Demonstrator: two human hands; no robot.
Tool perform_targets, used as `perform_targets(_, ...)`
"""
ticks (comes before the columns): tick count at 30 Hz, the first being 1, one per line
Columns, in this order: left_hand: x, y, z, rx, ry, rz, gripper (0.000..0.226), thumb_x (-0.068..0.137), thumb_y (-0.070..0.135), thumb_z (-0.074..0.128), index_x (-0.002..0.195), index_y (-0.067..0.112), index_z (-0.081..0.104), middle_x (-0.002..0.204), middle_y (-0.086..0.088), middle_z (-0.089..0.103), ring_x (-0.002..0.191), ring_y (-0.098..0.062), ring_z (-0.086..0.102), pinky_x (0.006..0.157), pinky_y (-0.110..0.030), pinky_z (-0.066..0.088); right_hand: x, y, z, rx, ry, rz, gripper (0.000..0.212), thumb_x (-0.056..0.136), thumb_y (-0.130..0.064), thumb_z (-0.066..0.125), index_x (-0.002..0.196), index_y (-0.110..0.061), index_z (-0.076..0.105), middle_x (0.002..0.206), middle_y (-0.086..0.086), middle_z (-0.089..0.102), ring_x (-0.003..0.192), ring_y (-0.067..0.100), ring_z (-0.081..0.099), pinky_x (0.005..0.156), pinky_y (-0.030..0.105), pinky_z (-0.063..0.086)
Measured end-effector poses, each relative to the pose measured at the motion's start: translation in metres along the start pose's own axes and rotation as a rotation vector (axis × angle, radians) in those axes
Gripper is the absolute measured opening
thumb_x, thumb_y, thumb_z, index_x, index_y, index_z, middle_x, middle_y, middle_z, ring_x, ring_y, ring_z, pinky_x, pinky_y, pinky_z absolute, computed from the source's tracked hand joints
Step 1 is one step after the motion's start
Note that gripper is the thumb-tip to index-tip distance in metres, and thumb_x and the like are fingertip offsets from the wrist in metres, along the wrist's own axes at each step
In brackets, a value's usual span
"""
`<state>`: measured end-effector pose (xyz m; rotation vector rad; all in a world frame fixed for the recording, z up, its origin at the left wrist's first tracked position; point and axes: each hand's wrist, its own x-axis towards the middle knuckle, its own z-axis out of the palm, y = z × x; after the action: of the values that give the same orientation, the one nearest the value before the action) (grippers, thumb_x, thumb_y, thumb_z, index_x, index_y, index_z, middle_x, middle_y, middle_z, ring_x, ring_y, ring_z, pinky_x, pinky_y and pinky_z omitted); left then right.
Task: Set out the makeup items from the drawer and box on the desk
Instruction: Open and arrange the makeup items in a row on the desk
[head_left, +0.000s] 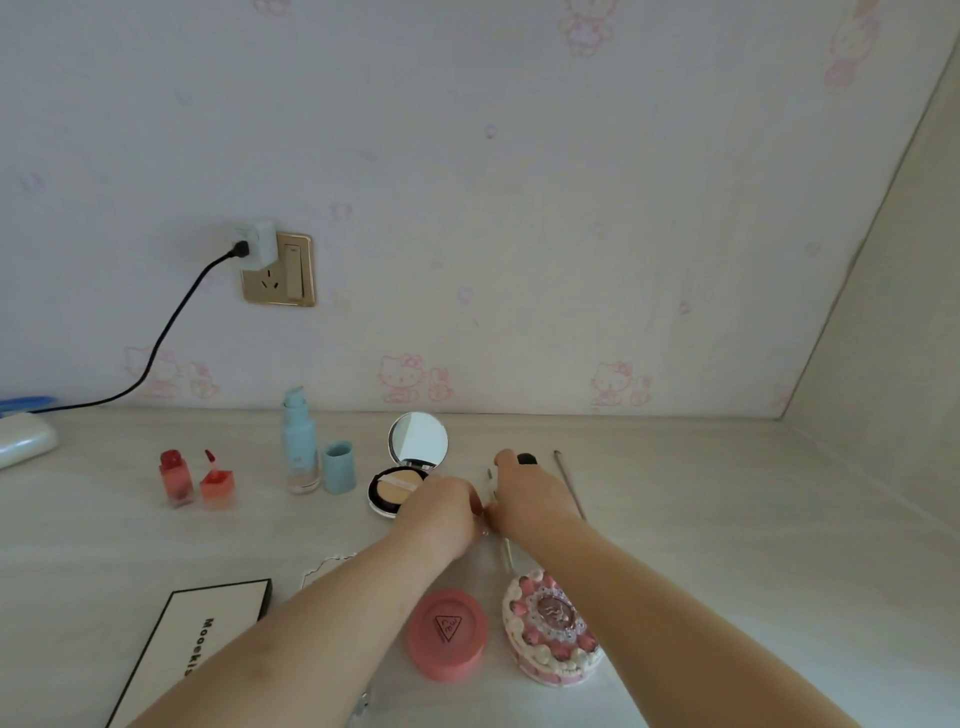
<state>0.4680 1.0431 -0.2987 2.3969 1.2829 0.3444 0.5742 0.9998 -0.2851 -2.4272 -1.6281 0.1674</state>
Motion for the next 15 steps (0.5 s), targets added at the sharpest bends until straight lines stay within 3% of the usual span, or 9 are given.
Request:
perform_targets(4,0.001,-0.001,0.003,0.032,0.024,-0.011,0.023,0.086,0.025,0.059,0.106,0.020,0.069,0.112,-0.006,0.065,0.103,-0.023,0.061,0.075,-0.027,0.045,-0.003,0.002,-0.001,0.005,0.014,0.002,0.047,0.089,-0.027,0.056,0.127,-0.009,0.036,0.116,0.014,0.056,0.099,0.032,0.063,0.076,0.036,0.048)
perform_targets(8,0.003,-0.001,0.002,0.027,0.035,-0.018,0.026,0.086,0.030,0.060,0.109,0.020,0.065,0.119,-0.004,0.059,0.107,-0.021,0.059,0.078,-0.027,0.045,-0.009,0.010,-0.012,0.056,0.052,0.005,0.047,0.091,-0.035,0.053,0.129,-0.011,0.036,0.112,0.011,0.062,0.109,0.029,0.060,0.105,0.038,0.038)
perform_targets(12,0.000,0.006,-0.005,0.026,0.080,-0.003,0.021,0.090,0.029,0.053,0.105,0.019,0.063,0.115,-0.003,0.060,0.099,-0.022,0.060,0.072,-0.027,0.045,-0.012,0.037,-0.033,0.226,0.113,0.122,0.043,0.093,-0.039,0.050,0.130,-0.020,0.039,0.112,0.005,0.064,0.101,0.025,0.062,0.081,0.034,0.048)
perform_targets(15,0.000,0.018,-0.009,-0.024,0.142,0.029,0.018,0.089,0.025,0.048,0.099,0.021,0.064,0.109,0.002,0.063,0.095,-0.021,0.061,0.069,-0.028,0.045,-0.013,0.065,-0.043,0.330,0.149,0.219,0.039,0.092,-0.035,0.052,0.127,-0.020,0.044,0.109,0.004,0.066,0.097,0.023,0.063,0.084,0.036,0.050)
